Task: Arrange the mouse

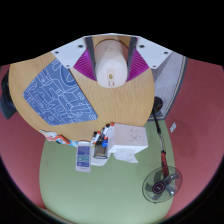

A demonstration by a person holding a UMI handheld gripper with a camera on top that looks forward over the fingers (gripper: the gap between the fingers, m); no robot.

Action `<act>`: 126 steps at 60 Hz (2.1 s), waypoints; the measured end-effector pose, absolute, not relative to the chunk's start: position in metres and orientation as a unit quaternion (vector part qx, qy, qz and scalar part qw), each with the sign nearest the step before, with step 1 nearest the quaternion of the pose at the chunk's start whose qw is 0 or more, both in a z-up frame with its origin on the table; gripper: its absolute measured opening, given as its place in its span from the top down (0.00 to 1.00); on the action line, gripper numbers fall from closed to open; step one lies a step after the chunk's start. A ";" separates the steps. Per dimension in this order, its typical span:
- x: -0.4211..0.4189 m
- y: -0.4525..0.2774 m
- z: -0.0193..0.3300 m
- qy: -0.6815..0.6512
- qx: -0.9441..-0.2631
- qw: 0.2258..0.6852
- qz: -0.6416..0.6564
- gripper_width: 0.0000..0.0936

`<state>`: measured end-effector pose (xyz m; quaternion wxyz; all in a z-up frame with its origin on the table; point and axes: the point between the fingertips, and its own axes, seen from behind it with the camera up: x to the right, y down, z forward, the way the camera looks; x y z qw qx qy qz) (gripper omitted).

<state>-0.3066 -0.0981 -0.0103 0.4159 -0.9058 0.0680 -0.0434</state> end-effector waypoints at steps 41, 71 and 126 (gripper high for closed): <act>-0.151 0.019 0.197 0.024 -0.831 0.555 0.038 0.59; -0.074 -0.016 0.008 -0.020 -0.903 0.428 0.009 0.14; -0.118 -0.299 0.227 0.023 -0.864 0.498 -0.066 0.11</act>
